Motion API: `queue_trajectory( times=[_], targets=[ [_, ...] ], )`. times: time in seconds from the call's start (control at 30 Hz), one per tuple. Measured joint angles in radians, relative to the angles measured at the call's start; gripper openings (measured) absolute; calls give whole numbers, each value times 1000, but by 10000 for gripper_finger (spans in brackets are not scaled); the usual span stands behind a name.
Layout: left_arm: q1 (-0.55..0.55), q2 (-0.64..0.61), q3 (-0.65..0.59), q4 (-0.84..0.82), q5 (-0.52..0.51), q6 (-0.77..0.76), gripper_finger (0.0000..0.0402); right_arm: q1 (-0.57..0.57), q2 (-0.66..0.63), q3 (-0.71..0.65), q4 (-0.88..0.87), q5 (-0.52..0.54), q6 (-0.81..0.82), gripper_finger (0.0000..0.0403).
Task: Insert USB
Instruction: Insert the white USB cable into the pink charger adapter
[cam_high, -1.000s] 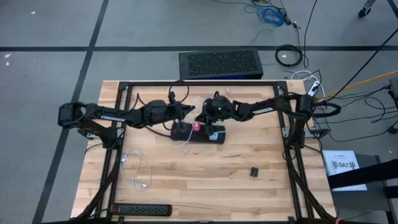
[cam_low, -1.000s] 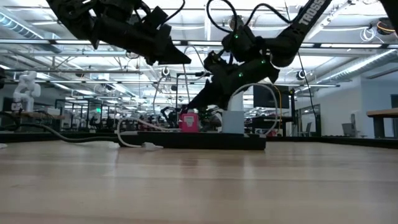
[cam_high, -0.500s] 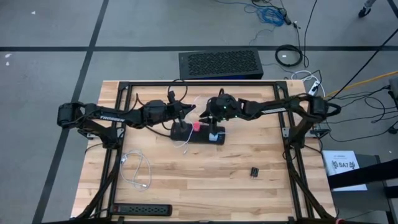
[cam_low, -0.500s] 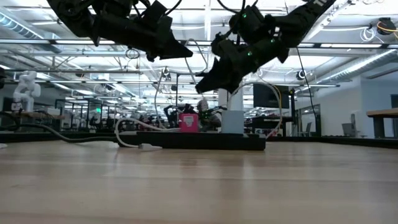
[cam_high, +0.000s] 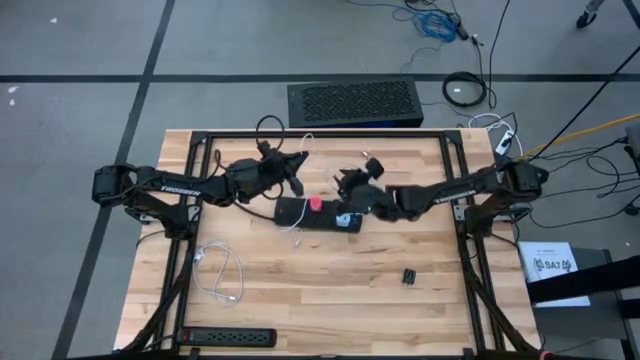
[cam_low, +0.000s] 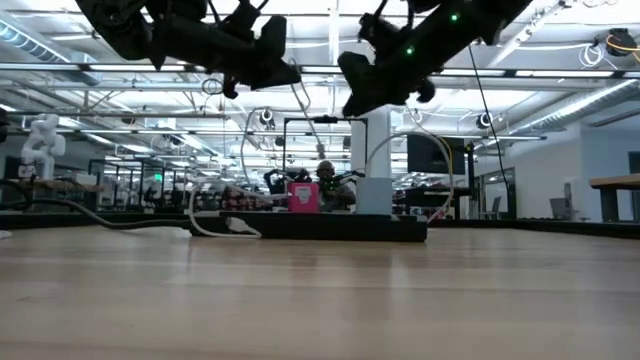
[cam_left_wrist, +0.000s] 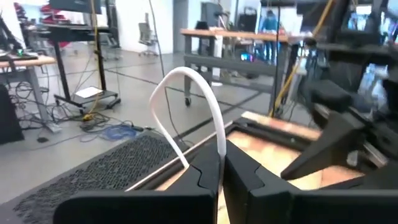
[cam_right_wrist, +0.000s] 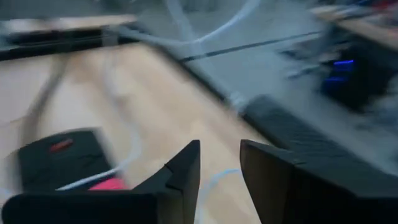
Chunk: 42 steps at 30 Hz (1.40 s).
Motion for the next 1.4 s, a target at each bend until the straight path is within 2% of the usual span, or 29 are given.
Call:
queue_trajectory(
  times=[0.1,0.17,0.43,0.57,0.73,1.03,1.13,1.27,1.33,1.4],
  targets=[
    [0,0,0,34,-14,-42,7,52,32,0,73,210,1,101],
    [0,0,0,66,-14,-65,7,69,62,0,176,275,-59,101],
    [-21,1,0,225,-18,-125,7,43,185,1,608,335,-315,100],
    [-30,1,0,272,-27,-125,7,16,226,2,725,332,-384,100],
    [-35,5,0,319,-58,-125,7,-22,269,52,756,329,-404,100],
    [-35,61,14,380,-56,-149,7,-84,375,226,754,234,-466,95],
    [-36,67,16,383,-54,-146,6,-95,385,243,753,230,-498,71],
    [-39,66,16,390,-54,-108,6,-91,376,239,749,245,-535,15],
    [-39,66,16,403,-54,-93,6,-75,362,236,728,245,-565,5],
    [-39,66,16,408,-54,-94,6,-54,345,235,684,265,-572,13]
  ],
)
